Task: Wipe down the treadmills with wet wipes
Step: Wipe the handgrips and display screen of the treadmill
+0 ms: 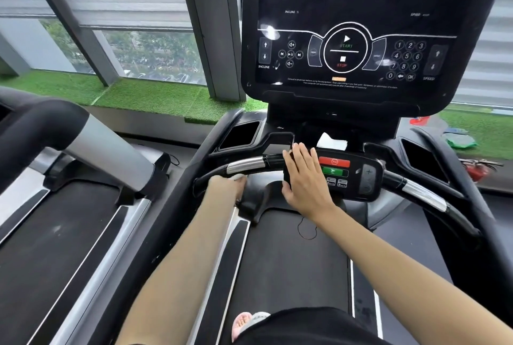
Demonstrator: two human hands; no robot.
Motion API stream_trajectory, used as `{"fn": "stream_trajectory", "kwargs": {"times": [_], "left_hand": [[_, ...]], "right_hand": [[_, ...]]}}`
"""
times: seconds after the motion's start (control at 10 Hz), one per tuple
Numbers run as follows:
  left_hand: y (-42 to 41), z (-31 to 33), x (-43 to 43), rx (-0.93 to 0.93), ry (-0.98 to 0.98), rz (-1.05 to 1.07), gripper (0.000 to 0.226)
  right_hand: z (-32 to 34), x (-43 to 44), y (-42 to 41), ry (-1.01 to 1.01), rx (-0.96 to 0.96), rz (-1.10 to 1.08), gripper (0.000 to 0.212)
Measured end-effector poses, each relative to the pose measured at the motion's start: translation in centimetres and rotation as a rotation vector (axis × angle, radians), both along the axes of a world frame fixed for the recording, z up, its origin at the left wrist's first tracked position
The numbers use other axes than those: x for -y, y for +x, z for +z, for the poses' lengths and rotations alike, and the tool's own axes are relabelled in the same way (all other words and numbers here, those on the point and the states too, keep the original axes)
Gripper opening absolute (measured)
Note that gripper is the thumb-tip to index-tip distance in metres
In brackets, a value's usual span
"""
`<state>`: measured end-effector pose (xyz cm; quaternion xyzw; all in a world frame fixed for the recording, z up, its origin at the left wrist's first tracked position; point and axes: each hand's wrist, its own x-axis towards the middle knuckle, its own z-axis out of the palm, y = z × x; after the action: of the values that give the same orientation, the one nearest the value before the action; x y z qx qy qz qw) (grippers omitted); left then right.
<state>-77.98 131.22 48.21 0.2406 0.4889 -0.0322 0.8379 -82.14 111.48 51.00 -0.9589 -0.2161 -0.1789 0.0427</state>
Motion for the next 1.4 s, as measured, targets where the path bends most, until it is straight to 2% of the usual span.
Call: {"fn": "stream_trajectory", "kwargs": {"times": [0.1,0.2,0.3,0.4,0.5,0.6,0.7,0.8,0.9,1.0,1.1,1.2,1.3,1.4], "left_hand": [[-2.0,-0.2,-3.5,0.022,-0.045,0.212,0.023],[-3.8,1.5,-3.6,0.015,0.51,0.148,0.024],[-4.1,4.6,-4.2,0.018,0.908,0.441,0.038],[-3.8,4.2,-3.9,-0.005,1.186,0.061,0.039],[-4.4,0.7,-1.3,0.012,1.254,-0.271,0.035],[-4.9,-0.7,1.9,0.106,1.313,-0.367,0.041],[-5.4,0.0,4.9,0.218,1.513,-0.412,0.044],[-6.4,2.1,7.9,0.457,1.534,-0.54,0.039],[-5.8,5.2,8.8,0.582,1.117,-0.535,0.031],[-4.2,6.9,6.5,0.579,0.788,-0.415,0.029],[-3.4,7.8,4.2,0.587,0.637,-0.512,0.025],[-2.9,9.2,4.2,0.638,0.5,-0.692,0.025],[-2.2,10.3,6.0,0.662,0.55,-0.859,0.028],[-1.6,11.0,7.9,0.656,0.568,-0.852,0.025]], "right_hand": [[-0.2,-0.6,-0.2,-0.026,0.0,-0.033,0.065],[-0.4,-1.5,-0.4,-0.033,-0.011,-0.081,0.067],[-0.5,-2.1,-0.4,-0.021,-0.022,-0.118,0.068],[-0.7,-1.9,-0.3,-0.049,-0.002,-0.121,0.067],[-0.8,-1.4,-0.3,-0.081,0.004,-0.106,0.066],[-0.7,-1.1,-0.1,-0.097,0.016,-0.1,0.067],[-0.7,-1.3,-0.1,-0.076,0.022,-0.094,0.067],[-0.7,-1.7,-0.2,-0.007,0.026,-0.102,0.066],[-0.4,-1.6,-0.4,0.102,0.055,-0.079,0.07],[1.1,-0.7,-0.1,0.397,0.045,-0.036,0.064],[3.8,0.3,0.4,0.781,-0.131,-0.072,0.05],[6.0,1.2,1.0,1.063,-0.364,-0.099,0.031],[6.8,2.4,1.4,1.124,-0.42,-0.121,0.023],[6.7,4.1,1.4,1.121,-0.376,-0.148,0.015]]}}
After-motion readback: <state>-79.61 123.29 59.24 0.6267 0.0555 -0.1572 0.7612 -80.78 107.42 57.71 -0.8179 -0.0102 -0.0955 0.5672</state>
